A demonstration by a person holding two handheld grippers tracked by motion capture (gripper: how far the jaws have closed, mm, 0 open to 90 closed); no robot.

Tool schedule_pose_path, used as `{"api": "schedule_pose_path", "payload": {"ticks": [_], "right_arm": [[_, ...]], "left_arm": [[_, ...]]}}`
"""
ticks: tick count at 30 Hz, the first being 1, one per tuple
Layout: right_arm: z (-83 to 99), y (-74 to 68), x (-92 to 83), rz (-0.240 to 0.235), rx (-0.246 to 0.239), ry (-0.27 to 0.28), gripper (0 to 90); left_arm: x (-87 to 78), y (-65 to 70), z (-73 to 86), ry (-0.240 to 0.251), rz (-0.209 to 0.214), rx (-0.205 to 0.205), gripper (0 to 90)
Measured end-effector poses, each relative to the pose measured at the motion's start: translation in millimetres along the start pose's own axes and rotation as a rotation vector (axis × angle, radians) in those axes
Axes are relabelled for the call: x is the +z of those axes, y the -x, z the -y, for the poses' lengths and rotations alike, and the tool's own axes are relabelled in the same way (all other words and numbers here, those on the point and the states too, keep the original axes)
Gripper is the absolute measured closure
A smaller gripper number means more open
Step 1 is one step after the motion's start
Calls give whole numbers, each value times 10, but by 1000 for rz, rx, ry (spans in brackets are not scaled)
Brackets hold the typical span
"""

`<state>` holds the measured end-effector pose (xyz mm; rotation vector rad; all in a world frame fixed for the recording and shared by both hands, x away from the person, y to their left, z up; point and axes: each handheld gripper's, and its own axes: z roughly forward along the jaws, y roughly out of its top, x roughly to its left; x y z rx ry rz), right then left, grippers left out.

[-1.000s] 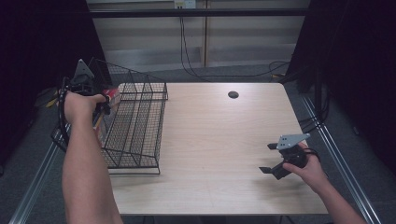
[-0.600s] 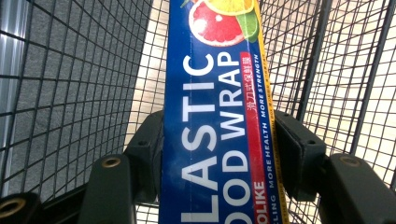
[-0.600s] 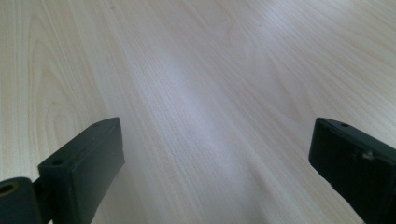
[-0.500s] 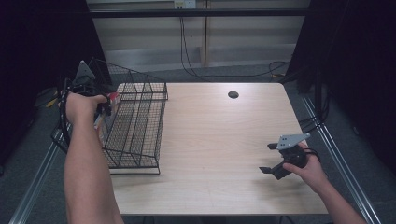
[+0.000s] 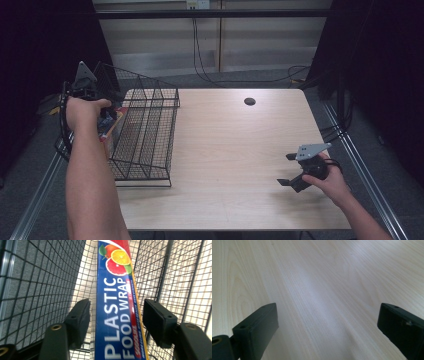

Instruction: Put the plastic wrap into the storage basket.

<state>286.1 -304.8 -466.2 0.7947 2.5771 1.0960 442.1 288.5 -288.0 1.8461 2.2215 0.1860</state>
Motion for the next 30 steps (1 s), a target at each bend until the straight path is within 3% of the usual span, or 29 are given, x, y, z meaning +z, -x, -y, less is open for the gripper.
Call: {"api": "schedule_pose_path", "payload": {"ticks": [4,5,11,23,26,30], "right_arm": [[-4,1,-5,4,-3,3,30],[-4,1,-5,4,-3,2,30],[-13,0,2,7,-2,5,30],[-16,2,-16,0,-5,9,30],[-21,1,-14,4,-2,10,30],[-24,-2,-14,1,-6,11,30]], "left_arm": [[-65,17,2,15,3,17,364],[-113,46,1,18,15,36,356],[-186,172,26,36,42,49,296],[-321,580,97,78,125,118,254],[-314,716,129,72,149,156,244],[-307,798,158,75,170,188,237]]}}
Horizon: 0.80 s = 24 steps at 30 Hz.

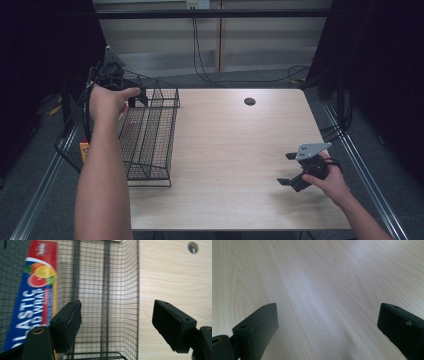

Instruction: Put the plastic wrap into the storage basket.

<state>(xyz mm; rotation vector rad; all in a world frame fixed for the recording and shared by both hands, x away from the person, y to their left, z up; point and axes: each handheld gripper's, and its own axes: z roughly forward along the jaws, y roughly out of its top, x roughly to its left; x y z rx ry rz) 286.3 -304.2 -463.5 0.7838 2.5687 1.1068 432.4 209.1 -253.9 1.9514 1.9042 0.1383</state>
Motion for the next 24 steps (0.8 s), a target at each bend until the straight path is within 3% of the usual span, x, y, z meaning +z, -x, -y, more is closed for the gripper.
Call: {"api": "schedule_pose_path", "payload": {"ticks": [8,12,18,24], "right_arm": [[-12,-6,2,-3,-6,4,30],[-13,-9,7,-3,-8,0,30],[-16,-9,6,-5,-10,1,30],[-16,-10,2,0,-9,3,30]], "left_arm": [[103,159,48,-2,21,50,225],[172,245,88,-3,64,75,222],[259,328,135,-12,86,95,220],[349,461,198,-23,95,164,217]]}}
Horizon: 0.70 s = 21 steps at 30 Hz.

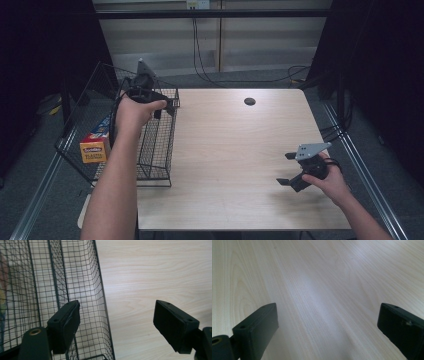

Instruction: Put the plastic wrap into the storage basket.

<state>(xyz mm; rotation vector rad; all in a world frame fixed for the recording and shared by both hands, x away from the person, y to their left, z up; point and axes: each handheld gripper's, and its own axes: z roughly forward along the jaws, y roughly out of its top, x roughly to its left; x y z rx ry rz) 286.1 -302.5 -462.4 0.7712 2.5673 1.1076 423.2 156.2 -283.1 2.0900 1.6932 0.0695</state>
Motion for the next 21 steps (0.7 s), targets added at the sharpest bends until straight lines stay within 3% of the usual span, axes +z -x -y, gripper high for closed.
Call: {"api": "schedule_pose_path", "payload": {"ticks": [4,12,21], "right_arm": [[-2,-5,7,0,-2,0,30],[-3,-2,3,-2,-4,2,30],[-5,-14,15,-6,-5,-2,30]], "left_arm": [[63,106,34,-7,23,50,215],[140,240,83,-9,59,95,213],[276,407,158,-14,88,171,214]]}}
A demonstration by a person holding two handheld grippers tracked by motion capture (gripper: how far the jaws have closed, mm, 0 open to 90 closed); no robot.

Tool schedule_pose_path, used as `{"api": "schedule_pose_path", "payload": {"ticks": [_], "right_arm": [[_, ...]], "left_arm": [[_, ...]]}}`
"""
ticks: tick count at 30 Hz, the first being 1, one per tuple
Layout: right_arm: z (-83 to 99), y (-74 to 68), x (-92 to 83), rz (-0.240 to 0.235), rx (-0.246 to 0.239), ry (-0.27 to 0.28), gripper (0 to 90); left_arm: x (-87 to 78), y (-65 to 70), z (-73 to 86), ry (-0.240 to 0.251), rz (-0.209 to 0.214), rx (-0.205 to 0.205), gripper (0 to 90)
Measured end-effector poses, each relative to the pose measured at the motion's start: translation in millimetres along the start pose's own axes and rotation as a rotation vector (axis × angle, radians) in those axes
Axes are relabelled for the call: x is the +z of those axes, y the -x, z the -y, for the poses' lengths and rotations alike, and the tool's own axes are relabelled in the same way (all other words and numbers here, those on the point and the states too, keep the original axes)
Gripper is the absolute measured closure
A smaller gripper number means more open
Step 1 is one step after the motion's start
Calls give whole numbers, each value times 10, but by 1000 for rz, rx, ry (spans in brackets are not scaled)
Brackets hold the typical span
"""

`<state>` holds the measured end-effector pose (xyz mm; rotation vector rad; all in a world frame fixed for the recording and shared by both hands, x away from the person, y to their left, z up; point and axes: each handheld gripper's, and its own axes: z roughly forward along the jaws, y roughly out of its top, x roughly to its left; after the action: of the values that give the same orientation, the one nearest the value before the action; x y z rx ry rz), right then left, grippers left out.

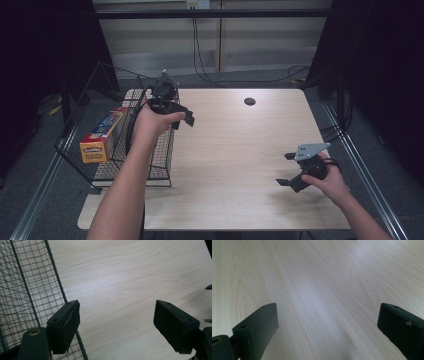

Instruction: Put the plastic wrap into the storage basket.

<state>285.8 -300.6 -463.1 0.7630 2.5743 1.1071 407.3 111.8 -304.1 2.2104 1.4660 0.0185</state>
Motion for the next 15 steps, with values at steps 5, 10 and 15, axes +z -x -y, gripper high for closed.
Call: {"api": "schedule_pose_path", "payload": {"ticks": [5,10,15], "right_arm": [[1,2,2,0,-2,-2,30],[2,1,4,2,-5,-1,30],[2,3,5,7,-6,-1,30]], "left_arm": [[103,93,34,-6,21,41,210],[174,130,55,-11,36,56,202],[257,173,90,-10,47,75,199]]}}
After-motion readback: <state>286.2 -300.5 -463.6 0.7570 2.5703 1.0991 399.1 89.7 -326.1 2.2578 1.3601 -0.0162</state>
